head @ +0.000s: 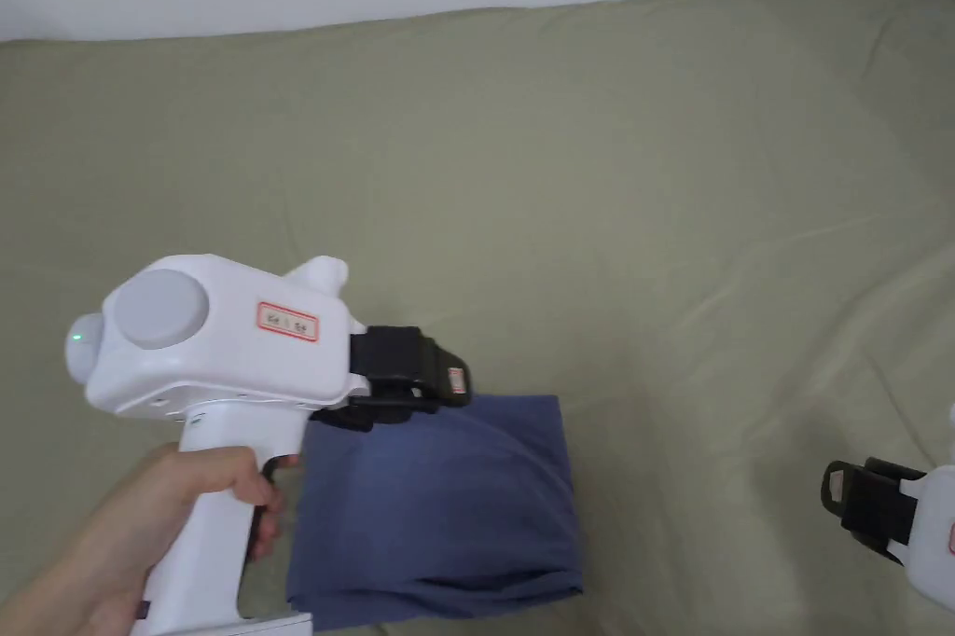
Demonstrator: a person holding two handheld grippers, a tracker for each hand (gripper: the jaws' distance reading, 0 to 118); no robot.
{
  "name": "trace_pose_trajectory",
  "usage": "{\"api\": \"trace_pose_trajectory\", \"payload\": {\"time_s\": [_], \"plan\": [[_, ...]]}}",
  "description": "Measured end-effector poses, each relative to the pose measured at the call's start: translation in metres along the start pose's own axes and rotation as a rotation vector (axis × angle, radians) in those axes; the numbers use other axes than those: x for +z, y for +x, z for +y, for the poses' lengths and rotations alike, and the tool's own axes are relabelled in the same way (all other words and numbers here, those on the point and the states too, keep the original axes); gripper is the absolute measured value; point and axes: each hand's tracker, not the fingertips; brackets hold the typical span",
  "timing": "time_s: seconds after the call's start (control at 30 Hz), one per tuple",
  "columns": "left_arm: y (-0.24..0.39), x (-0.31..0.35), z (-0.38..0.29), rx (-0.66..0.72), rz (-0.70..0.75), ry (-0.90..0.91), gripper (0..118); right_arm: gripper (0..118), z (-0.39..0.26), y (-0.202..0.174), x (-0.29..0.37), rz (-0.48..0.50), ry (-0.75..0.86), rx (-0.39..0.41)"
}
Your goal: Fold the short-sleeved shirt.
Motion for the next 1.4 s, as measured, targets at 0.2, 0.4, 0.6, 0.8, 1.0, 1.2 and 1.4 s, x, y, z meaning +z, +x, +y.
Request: {"api": "trace_pose_trajectory", "payload": {"time_s": [0.2,0.4,0.6,0.8,1.0,1.2,1.4], "plan": [[-0.020,-0.034,-0.029,0.069,-0.035,-0.065,3,0,-0.004,-0.005,-0.011,0.019,-0.021,-0.003],[0.004,-0.101,-0.037,0.007,-0.060,-0.128,3,0,-0.005,-0.007,-0.012,0.022,-0.034,0.007],[0.037,-0.147,-0.043,-0.036,-0.074,-0.218,3,0,-0.005,-0.004,-0.009,0.015,-0.035,0.009],[0.065,-0.163,-0.049,-0.110,-0.171,-0.256,3,0,-0.002,-0.008,-0.002,0.006,-0.026,0.016],[0.038,-0.101,-0.043,-0.032,-0.277,-0.145,3,0,0.011,-0.035,0.006,0.079,-0.005,0.085],[-0.046,-0.014,-0.051,0.089,-0.247,0.002,3,0,0.025,-0.099,-0.003,0.266,0.009,0.185],[-0.110,0.029,-0.080,0.194,-0.209,0.052,3,0,0.002,-0.166,-0.062,0.384,-0.163,0.297]]}}
